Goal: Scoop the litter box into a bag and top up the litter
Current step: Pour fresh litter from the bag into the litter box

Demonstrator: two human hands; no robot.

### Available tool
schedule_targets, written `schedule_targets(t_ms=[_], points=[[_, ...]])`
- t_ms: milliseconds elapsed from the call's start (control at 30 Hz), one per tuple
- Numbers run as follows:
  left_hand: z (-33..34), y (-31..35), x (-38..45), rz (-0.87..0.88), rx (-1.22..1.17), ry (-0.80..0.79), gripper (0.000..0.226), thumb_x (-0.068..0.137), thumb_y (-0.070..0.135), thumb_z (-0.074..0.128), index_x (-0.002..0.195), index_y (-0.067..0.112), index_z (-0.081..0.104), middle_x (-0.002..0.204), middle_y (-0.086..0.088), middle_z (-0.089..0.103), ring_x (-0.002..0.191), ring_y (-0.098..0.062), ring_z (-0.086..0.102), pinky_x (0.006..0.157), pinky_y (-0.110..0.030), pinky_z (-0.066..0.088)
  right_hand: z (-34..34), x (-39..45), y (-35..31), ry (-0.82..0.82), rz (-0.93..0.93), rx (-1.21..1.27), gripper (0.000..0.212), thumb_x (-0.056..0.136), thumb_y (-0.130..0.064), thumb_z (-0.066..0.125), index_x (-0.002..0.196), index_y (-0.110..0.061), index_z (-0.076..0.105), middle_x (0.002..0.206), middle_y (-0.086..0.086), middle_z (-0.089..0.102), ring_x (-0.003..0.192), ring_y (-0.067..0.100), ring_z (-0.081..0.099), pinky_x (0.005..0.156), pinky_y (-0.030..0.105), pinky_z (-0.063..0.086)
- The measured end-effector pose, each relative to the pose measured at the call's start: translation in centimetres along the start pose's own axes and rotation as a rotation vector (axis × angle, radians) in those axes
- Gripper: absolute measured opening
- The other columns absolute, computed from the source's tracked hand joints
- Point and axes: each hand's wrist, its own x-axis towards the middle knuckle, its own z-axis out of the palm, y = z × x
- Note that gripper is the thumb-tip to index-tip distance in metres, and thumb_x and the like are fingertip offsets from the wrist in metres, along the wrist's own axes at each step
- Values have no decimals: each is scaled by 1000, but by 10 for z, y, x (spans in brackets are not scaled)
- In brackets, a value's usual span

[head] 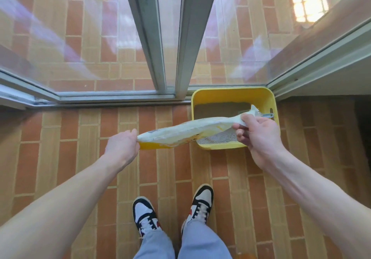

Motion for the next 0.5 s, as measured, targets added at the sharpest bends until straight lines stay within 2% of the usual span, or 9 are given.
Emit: schedule_targets(t_ms=[67, 167, 267, 367, 433, 500], points=[[-8, 9, -1, 73, 44, -23, 20, 99, 35, 52, 106, 17, 49, 99, -2, 60, 89, -23, 58, 71, -36, 50, 13, -5, 5, -23, 17, 18, 12, 103, -10, 51, 92, -6, 56, 65, 4, 72, 47, 7, 57, 48, 16, 49], [-24, 29, -4, 211, 33, 0, 56, 90, 56, 58, 129, 16, 51, 118, -4, 60, 105, -24, 57, 83, -38, 53, 32, -12, 9, -30, 22, 38, 19, 105, -11, 50, 87, -6, 56, 69, 8, 75, 50, 9, 62, 51, 17, 53], [-43, 58, -14, 373, -14, 105, 67, 89, 58, 58, 140, 16, 46, 128, -5, 58, 110, -23, 56, 92, -38, 51, 50, -23, 9, -50, 16, 16, 25, 106, -15, 50, 87, -5, 61, 74, 12, 76, 50, 9, 62, 51, 18, 53], [-60, 87, -23, 432, -134, 252, 59, 92, 47, 64, 139, 16, 47, 127, -5, 61, 109, -23, 59, 88, -37, 51, 69, -35, 15, -84, 13, -40, 25, 106, -16, 50, 91, -4, 66, 76, 14, 77, 47, 9, 57, 49, 19, 49], [-69, 100, -27, 434, -247, 349, 45, 93, 38, 69, 131, 16, 55, 116, -5, 65, 99, -23, 62, 78, -37, 53, 77, -40, 21, -79, 23, -56, 25, 105, -15, 51, 91, -1, 67, 71, 13, 75, 44, 11, 52, 46, 20, 44], [-77, 106, -28, 450, -331, 376, 26, 96, 29, 68, 118, 17, 62, 103, -2, 66, 89, -21, 62, 69, -34, 52, 82, -43, 26, -68, 54, -48, 24, 104, -14, 52, 92, -1, 68, 65, 11, 71, 43, 11, 48, 45, 21, 40]])
